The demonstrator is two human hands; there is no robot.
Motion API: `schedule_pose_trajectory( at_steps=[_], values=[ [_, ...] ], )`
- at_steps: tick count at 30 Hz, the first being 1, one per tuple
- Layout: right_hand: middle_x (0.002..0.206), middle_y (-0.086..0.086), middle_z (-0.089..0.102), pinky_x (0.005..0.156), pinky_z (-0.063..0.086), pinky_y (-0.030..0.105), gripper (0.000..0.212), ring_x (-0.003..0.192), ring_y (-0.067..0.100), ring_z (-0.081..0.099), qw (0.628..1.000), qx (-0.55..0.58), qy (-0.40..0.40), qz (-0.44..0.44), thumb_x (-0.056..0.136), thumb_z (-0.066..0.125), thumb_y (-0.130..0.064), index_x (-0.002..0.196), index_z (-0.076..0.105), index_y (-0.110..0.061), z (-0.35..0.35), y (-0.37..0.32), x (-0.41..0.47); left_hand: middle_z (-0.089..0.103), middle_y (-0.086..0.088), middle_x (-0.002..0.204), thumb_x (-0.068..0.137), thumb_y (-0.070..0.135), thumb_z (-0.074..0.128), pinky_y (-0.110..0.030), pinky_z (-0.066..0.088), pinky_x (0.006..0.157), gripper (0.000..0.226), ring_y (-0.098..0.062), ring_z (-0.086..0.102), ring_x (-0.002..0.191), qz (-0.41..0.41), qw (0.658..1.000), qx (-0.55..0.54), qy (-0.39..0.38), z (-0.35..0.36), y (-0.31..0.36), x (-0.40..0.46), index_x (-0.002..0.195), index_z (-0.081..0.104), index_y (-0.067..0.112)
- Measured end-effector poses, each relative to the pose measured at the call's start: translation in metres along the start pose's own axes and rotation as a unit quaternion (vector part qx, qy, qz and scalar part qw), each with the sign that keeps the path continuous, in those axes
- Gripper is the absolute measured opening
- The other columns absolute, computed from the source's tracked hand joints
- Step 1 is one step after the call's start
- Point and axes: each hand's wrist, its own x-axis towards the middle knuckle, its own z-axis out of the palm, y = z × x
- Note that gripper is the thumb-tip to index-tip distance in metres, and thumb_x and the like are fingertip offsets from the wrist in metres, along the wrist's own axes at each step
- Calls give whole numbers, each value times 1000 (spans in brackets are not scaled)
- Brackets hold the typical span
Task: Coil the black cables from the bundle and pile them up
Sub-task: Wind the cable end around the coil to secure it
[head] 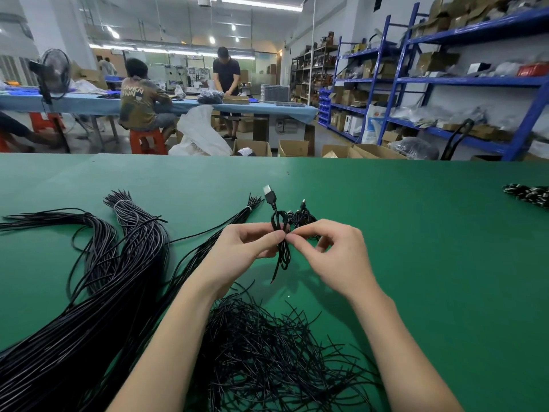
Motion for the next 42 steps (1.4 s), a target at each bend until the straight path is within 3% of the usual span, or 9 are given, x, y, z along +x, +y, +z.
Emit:
schedule_pose_trajectory(
  at_steps=[4, 9, 15, 20, 26, 28, 33, 38, 42],
  values=[
    [66, -11, 71, 46, 35, 14, 14, 45, 6, 43, 954, 216, -33, 206, 88, 77, -24, 75, 80, -21, 4, 0, 3, 78, 4, 102, 89, 14, 74, -16, 52, 84, 19, -9, 71, 98, 62, 996, 51, 29, 6, 1, -1, 103, 80, 25],
    [67, -4, 60, 35, 17, 14, 5, 39, 1, 32, 703, 528, -134, 456, 79, 73, -17, 77, 71, -13, 3, 3, 1, 78, 4, 100, 89, 12, 74, -18, 54, 85, 17, -10, 72, 97, 102, 989, 101, 19, 14, 3, 0, 104, 79, 17],
    [85, -9, 77, 54, 47, 17, 5, 51, 9, 56, 968, 161, -75, 174, 88, 78, -28, 92, 77, -30, -4, 3, 2, 74, 1, 81, 91, 19, 72, -20, 56, 77, 14, -11, 64, 76, -27, 997, -8, 76, 11, -5, 2, 102, 78, 11],
    [89, -29, 71, 67, 54, 27, 6, 62, 10, 60, 997, 3, -76, 4, 88, 76, -37, 86, 74, -42, -8, 12, 3, 71, -2, 84, 88, 20, 74, -17, 51, 72, 23, -5, 59, 63, -73, 994, -79, 35, 7, -4, 4, 105, 77, 5],
    [60, -17, 62, 52, 41, 15, 14, 51, 6, 49, 992, 51, -103, 58, 91, 73, -33, 77, 73, -36, -1, 11, 1, 73, -8, 104, 71, 26, 80, -19, 54, 79, 34, -16, 66, 90, -74, 990, -119, 0, 5, -4, 0, 102, 80, 12],
    [65, -11, 64, 46, 34, 13, 16, 51, 6, 47, 952, 188, -166, 175, 93, 69, -22, 77, 73, -24, -4, 7, 3, 74, -6, 111, 71, 26, 80, -20, 54, 85, 32, -15, 69, 102, -40, 993, -111, -2, 8, -3, -1, 102, 81, 21],
    [72, 0, 61, 34, 22, 12, 6, 44, 3, 40, 641, 603, -206, 428, 81, 69, -14, 77, 69, -9, -1, -7, 0, 76, -10, 109, 78, 23, 77, -22, 55, 85, 30, -19, 73, 98, 25, 993, -118, 15, 16, 2, 2, 107, 79, 18],
    [85, -12, 75, 50, 42, 14, 5, 51, 8, 53, 954, 185, -141, 189, 93, 72, -26, 91, 76, -25, 3, -5, 3, 76, -12, 100, 86, 14, 72, -21, 55, 76, 17, -17, 66, 83, -87, 984, -143, 61, 8, -3, 3, 100, 78, 6],
    [88, -24, 71, 63, 51, 26, 7, 58, 11, 60, 994, 11, -105, 4, 88, 74, -42, 85, 73, -36, -1, 0, 0, 73, -11, 96, 87, 12, 70, -25, 47, 78, 21, -17, 59, 82, -152, 971, -176, 57, 10, -3, 4, 103, 75, 0]
  ],
)
